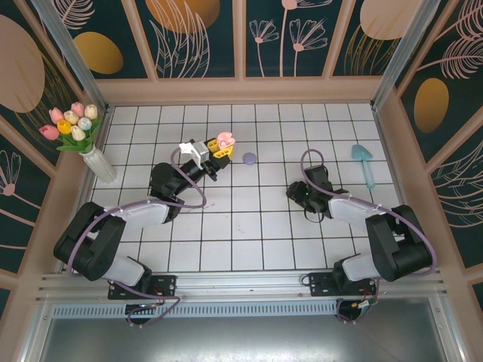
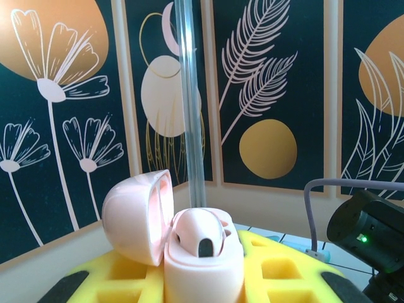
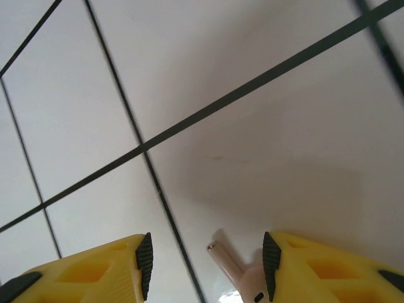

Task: Insert the wireless bluetooth earbuds into the charging case

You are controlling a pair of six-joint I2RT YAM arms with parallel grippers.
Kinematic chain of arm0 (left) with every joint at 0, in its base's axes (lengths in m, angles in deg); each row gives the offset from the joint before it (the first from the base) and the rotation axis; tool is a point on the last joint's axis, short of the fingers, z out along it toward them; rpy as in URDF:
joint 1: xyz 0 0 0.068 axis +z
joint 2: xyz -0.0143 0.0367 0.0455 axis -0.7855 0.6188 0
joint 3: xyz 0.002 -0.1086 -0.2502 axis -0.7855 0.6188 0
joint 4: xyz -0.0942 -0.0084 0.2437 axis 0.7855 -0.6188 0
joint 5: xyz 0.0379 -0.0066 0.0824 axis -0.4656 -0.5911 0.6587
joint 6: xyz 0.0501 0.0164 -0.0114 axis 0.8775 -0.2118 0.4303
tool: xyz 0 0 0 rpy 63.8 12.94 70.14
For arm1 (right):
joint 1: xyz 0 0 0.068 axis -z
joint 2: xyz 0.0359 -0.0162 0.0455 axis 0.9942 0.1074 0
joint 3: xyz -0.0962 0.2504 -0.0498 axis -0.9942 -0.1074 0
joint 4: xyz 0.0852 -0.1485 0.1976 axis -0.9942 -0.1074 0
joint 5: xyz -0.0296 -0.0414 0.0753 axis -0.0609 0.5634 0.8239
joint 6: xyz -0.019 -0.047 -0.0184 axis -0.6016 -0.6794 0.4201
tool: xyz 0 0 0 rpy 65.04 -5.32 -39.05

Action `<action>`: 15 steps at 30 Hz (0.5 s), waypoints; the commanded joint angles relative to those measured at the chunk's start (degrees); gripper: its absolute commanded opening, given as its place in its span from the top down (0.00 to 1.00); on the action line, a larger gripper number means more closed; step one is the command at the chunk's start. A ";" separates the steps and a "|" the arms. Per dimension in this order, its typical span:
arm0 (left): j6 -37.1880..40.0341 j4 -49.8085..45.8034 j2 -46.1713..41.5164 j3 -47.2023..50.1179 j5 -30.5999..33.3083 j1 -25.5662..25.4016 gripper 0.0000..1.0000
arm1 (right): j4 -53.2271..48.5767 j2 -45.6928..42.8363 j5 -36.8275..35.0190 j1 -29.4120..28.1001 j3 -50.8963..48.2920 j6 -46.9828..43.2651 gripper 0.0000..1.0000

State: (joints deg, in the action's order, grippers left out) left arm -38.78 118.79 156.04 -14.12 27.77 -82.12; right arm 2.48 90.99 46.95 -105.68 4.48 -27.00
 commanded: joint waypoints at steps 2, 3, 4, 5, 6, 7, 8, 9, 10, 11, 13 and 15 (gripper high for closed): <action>-0.88 3.46 1.07 -0.41 0.49 -0.21 1.00 | 1.74 -0.11 4.48 -3.76 -0.90 2.78 0.50; -0.85 3.47 1.16 -0.44 0.54 -0.24 1.00 | 1.83 -0.10 4.93 -4.59 -0.82 3.46 0.50; -0.84 3.48 1.17 -0.51 0.53 -0.19 1.00 | 2.23 0.00 5.73 -5.76 -0.73 4.53 0.50; -0.88 3.49 1.16 -0.48 0.46 -0.26 1.00 | 2.92 0.20 6.74 -6.86 -0.59 5.65 0.50; -0.85 3.45 1.08 -0.52 0.47 -0.26 1.00 | 3.68 0.34 7.70 -7.94 -0.41 6.60 0.50; -0.75 3.45 1.03 -0.52 0.51 -0.22 1.00 | 4.55 0.60 8.80 -9.10 0.09 7.43 0.50; -0.78 3.36 0.90 -0.52 0.54 -0.31 1.00 | 4.81 0.68 9.40 -10.71 0.99 7.67 0.51; -0.66 3.32 0.86 -0.53 0.59 -0.24 1.00 | 4.55 0.67 9.20 -11.61 1.96 7.60 0.51; -0.66 3.20 0.72 -0.51 0.59 -0.31 1.00 | 3.58 0.29 8.27 -12.30 3.03 7.43 0.51; -0.60 3.19 0.65 -0.54 0.56 -0.22 1.00 | 2.46 -0.23 7.10 -12.43 3.93 7.14 0.51; -0.61 3.23 0.56 -0.53 0.55 -0.25 1.00 | 0.18 -1.38 4.44 -12.10 5.33 6.21 0.51; -0.75 3.18 0.52 -0.56 0.64 -0.24 1.00 | -1.73 -1.72 2.71 -11.38 6.18 5.12 0.51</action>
State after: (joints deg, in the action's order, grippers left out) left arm -38.78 119.14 156.72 -14.12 28.18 -82.12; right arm 3.72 91.04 52.76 -117.81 8.35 -21.23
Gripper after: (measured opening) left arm 0.233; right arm 0.493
